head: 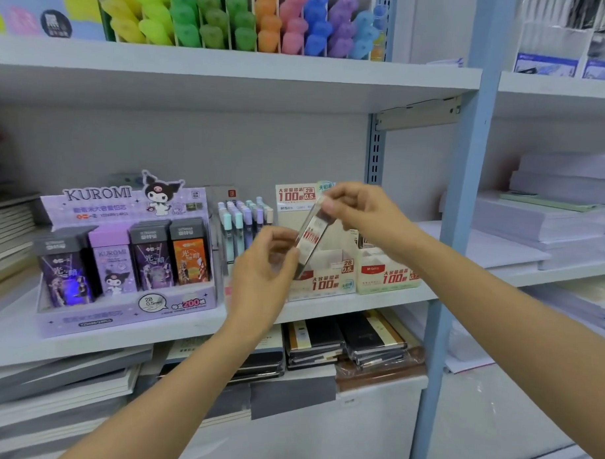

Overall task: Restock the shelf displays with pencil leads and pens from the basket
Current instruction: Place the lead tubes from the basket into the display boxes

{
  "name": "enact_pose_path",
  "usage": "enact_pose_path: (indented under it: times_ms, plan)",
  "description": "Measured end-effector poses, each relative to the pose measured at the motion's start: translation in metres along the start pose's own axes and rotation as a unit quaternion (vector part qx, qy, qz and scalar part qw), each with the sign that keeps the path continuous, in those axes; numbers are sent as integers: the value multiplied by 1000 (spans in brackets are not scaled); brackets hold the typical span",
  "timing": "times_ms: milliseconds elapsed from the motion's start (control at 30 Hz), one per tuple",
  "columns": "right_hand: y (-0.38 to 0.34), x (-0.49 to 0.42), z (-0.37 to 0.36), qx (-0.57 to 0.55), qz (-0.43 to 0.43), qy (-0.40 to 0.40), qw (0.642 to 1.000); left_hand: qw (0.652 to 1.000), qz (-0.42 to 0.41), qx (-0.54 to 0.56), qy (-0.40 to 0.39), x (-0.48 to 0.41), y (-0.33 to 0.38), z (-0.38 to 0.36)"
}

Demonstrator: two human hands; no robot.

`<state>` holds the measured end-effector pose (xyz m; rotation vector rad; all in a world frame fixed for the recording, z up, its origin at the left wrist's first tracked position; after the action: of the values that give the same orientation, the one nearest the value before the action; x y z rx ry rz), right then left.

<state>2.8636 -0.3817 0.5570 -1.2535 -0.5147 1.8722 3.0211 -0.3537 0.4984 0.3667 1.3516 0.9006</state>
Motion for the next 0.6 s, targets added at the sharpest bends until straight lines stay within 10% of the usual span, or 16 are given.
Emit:
enact_pose_path:
  times_ms: [200,600]
  plan:
    - [6,-30,35,32,-5,174,984,904,-216,-370,-9,20,2,7]
    - [40,-57,-46,187,-20,49,981,880,-230,-410,-70,26,-17,9]
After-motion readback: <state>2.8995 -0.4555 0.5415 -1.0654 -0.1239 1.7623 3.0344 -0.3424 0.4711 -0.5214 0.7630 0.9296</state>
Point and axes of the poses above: each hand's wrist, its own x-axis away from the middle knuckle, its own z-axis out of the back of the hand, y = z × x, the point moved 10 cm from there along -x, towards the middle knuckle, and after that the axes turned 4 degrees about y, right-handed, at the moved point
